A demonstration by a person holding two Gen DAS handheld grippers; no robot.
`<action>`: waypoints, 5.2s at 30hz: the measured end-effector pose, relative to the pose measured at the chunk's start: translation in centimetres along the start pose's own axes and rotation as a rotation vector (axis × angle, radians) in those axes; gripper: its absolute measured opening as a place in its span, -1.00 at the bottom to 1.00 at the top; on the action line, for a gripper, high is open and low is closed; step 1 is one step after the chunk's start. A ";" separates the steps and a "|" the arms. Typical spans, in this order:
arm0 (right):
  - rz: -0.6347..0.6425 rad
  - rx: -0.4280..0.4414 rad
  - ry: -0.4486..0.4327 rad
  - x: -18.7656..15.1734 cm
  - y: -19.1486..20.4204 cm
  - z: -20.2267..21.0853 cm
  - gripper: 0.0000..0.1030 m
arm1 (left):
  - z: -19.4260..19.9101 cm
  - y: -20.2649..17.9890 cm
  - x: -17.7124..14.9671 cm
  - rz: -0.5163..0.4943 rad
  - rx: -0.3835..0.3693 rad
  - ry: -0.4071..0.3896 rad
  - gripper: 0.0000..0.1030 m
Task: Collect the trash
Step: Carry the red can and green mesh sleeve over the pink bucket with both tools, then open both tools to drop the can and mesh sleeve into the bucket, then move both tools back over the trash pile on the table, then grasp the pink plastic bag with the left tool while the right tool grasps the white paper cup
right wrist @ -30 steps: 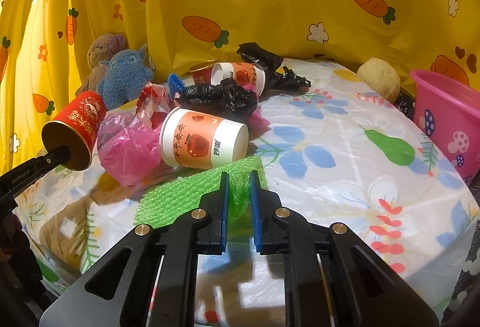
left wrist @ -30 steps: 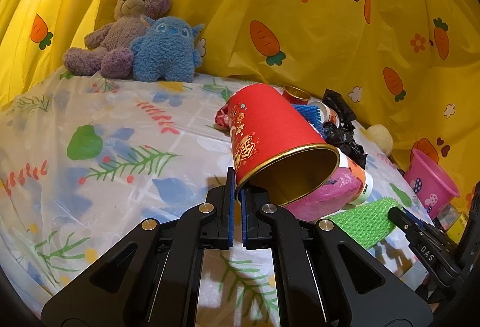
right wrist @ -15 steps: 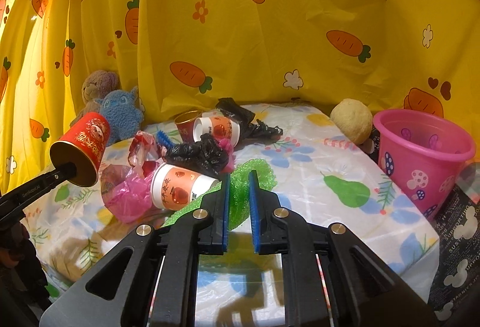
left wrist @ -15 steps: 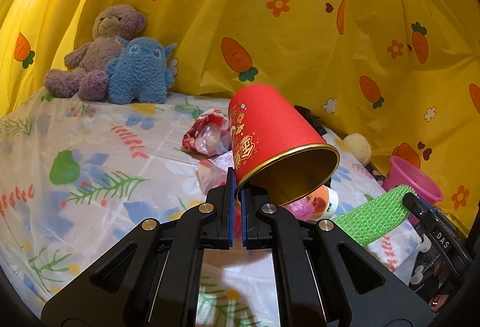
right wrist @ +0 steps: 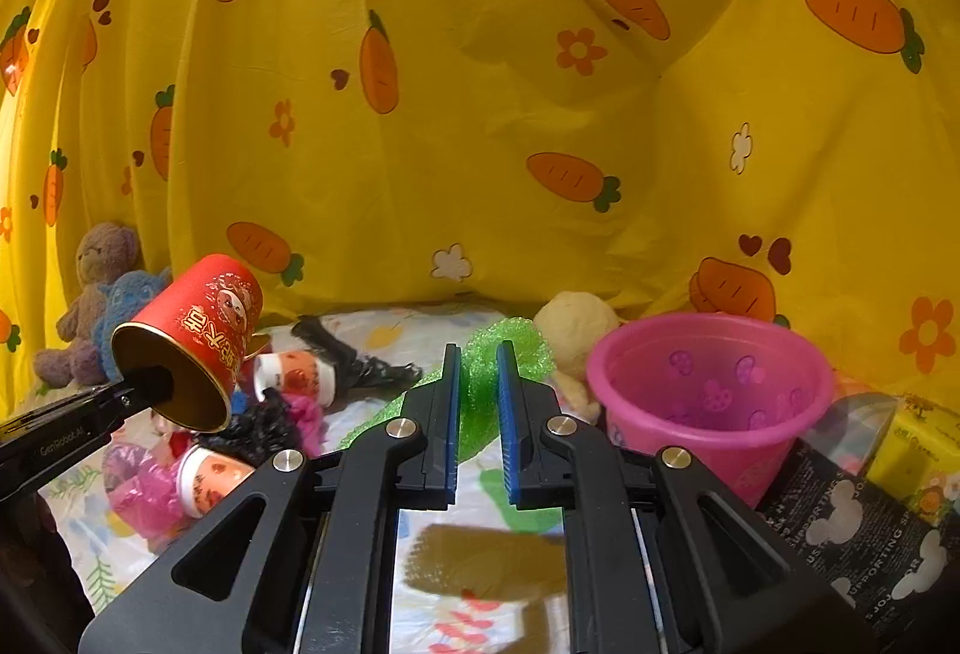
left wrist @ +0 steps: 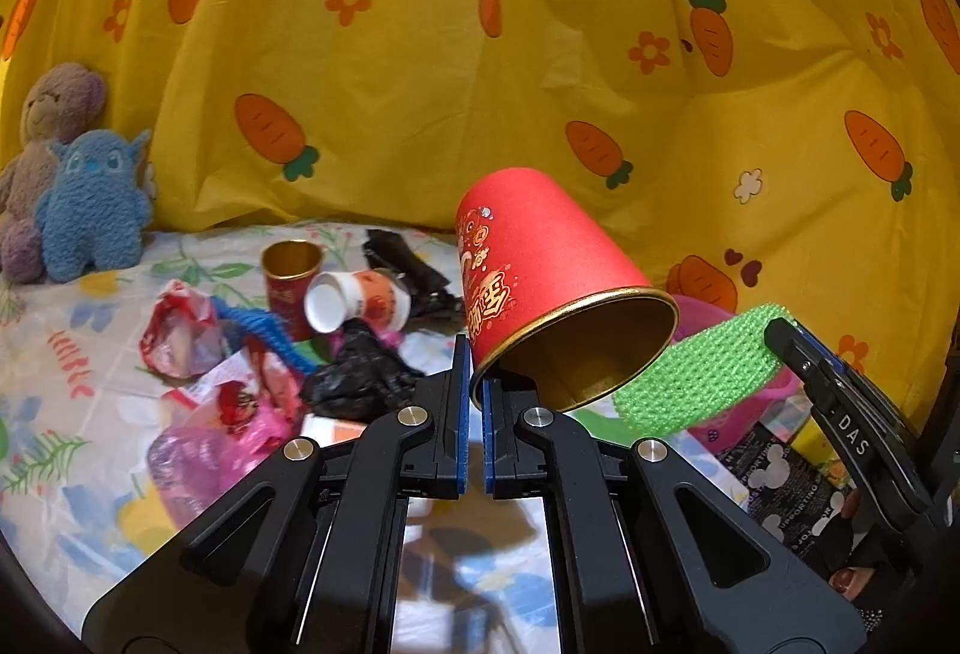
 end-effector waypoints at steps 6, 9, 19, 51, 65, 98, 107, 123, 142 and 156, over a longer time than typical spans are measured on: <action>-0.036 -0.125 -0.030 2.5 -5.0 -2.7 -0.76 | -6.4 -5.1 2.1 -0.038 -0.099 0.037 -0.95; -0.050 -0.190 -0.042 3.4 -7.3 -4.1 -0.76 | -10.1 -7.3 2.7 -0.038 -0.147 0.065 -0.95; -0.014 -0.331 -0.023 4.3 -11.8 -8.7 -0.76 | -19.9 -12.4 2.7 -0.090 -0.219 0.153 -0.95; -0.076 -0.349 0.203 0.3 -16.2 -16.3 -0.11 | -28.2 -14.8 -1.5 -0.105 -0.306 0.317 0.14; -0.077 -0.350 0.225 -1.0 -15.1 -15.4 0.59 | -25.4 -11.2 -0.6 -0.049 -0.177 0.248 0.84; -0.077 -0.338 0.138 -3.5 -8.2 -4.1 0.81 | -9.7 -5.2 -3.0 -0.061 -0.013 0.116 0.84; -0.065 -0.195 0.157 -5.1 -2.8 -2.4 0.81 | -2.1 -1.3 -4.7 -0.095 0.164 0.048 0.84; 0.035 0.040 0.231 -8.1 7.9 -1.6 0.81 | 3.3 10.5 -7.4 0.086 0.422 0.110 0.84; 0.123 0.190 0.346 -10.6 16.8 -3.4 0.89 | 3.8 14.2 -8.5 0.273 0.262 0.136 -0.45; 0.110 0.189 0.404 -10.8 19.3 -5.6 0.89 | 8.1 15.2 -6.4 0.308 0.242 0.016 -0.47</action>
Point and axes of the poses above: each gripper's, at about its wrist camera, not at the fingertips, and z roughly against the way its jaws point, y to its left, x to its top, the point moved 3 cm from there along -z, roughly the way its jaws point, and after that the axes turned 12 degrees about -x, right-handed, at the moved point
